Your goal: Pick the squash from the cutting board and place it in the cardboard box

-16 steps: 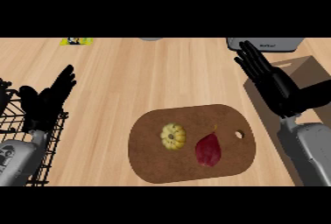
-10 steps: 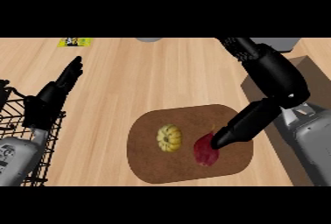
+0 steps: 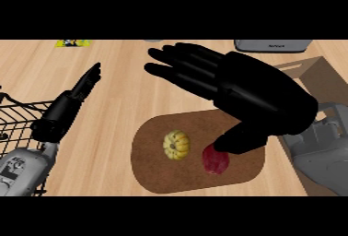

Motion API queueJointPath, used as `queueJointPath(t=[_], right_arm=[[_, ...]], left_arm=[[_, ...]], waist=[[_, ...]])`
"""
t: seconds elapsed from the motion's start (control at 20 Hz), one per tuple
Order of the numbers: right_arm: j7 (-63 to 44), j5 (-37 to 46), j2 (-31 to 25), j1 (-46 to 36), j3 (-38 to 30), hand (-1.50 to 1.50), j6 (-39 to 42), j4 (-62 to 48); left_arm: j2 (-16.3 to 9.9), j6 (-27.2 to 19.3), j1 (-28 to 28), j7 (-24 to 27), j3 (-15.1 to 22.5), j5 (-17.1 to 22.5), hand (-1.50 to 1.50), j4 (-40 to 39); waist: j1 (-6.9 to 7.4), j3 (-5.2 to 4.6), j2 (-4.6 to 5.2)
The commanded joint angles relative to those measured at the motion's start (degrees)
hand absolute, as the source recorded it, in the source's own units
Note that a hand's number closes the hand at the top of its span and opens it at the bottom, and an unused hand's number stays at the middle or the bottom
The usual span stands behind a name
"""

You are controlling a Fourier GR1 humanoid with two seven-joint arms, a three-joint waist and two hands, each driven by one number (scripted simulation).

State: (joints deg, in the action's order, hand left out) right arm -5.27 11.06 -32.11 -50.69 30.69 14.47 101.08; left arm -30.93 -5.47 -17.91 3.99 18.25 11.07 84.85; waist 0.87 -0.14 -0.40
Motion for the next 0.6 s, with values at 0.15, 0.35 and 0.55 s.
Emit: queueJointPath(t=[0.15, 0.35, 0.55], right_arm=[[-2.4, 11.7, 1.3, -6.3, 10.5, -1.5, 7.7, 2.9], [-10.0, 13.7, 1.4, -12.3, 15.5, -1.5, 18.3, 1.6], [-17.4, 15.0, 6.0, -13.3, 22.2, -1.5, 26.6, 3.6]], left_arm=[[0.3, 1.9, 3.9, 3.9, 0.1, -0.9, 0.0, 0.6], [-0.1, 2.2, 2.9, 2.6, -1.3, -0.4, 0.0, 0.4], [0.9, 0.7, 3.2, 2.5, -1.1, -2.0, 0.0, 0.8]], waist=[[-0.07, 0.03, 0.17], [-0.31, -0.03, -0.06], [-0.74, 0.0, -0.12]])
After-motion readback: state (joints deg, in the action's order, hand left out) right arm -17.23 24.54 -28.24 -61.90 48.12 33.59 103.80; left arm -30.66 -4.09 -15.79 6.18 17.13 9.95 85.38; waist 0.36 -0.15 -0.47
